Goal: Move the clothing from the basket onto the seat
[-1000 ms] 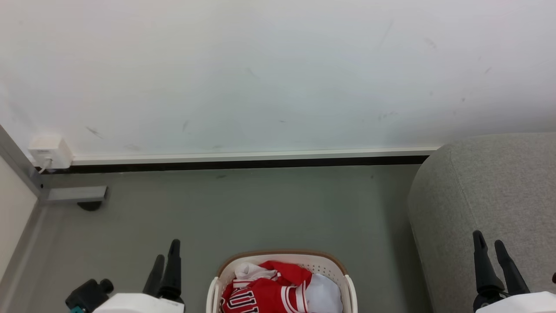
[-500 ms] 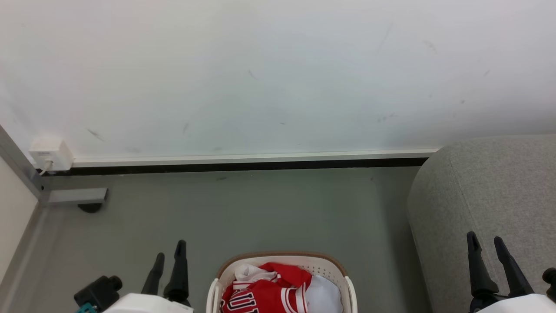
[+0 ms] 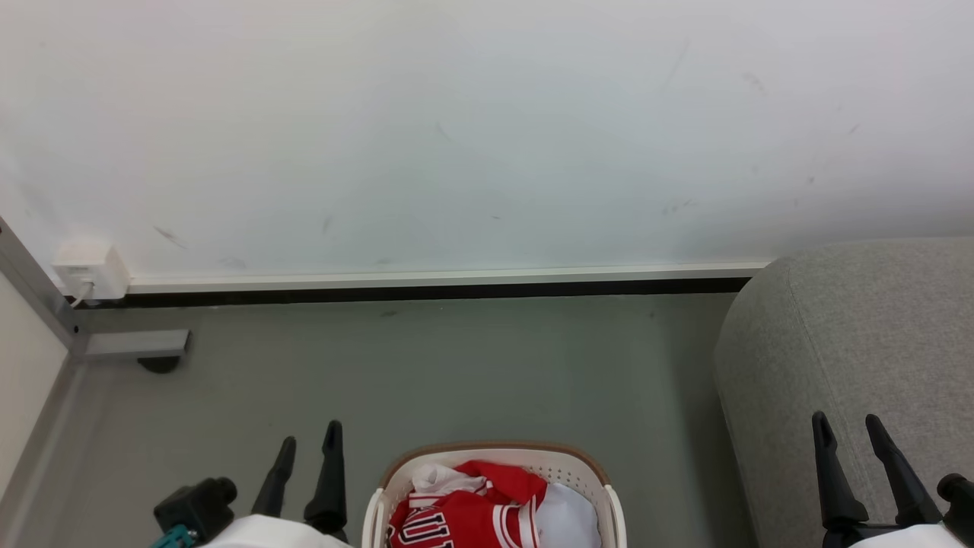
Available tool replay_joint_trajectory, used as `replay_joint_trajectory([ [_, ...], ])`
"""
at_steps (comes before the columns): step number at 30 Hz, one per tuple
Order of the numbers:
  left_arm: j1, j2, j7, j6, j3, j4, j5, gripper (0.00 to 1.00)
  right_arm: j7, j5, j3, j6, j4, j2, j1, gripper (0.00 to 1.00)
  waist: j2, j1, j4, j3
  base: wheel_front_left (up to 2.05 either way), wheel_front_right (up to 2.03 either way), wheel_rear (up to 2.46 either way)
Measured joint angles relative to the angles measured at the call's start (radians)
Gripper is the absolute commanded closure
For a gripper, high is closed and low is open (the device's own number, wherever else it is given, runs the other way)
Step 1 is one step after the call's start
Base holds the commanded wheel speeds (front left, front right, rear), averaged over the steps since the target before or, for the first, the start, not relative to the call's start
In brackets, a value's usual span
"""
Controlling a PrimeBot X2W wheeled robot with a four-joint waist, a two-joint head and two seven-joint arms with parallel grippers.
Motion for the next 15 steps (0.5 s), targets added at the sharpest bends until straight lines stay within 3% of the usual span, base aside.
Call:
replay_joint_trajectory([
  [15,0.005,0.001,-0.035,-0.002,-0.025,0.009,0.174,0.00,-0.035,-0.128,0.005,0.000,0.002,-0.005,0.001,0.00,0.0000,0.0000,-0.003,-0.001,0.00,0.00,0.00],
])
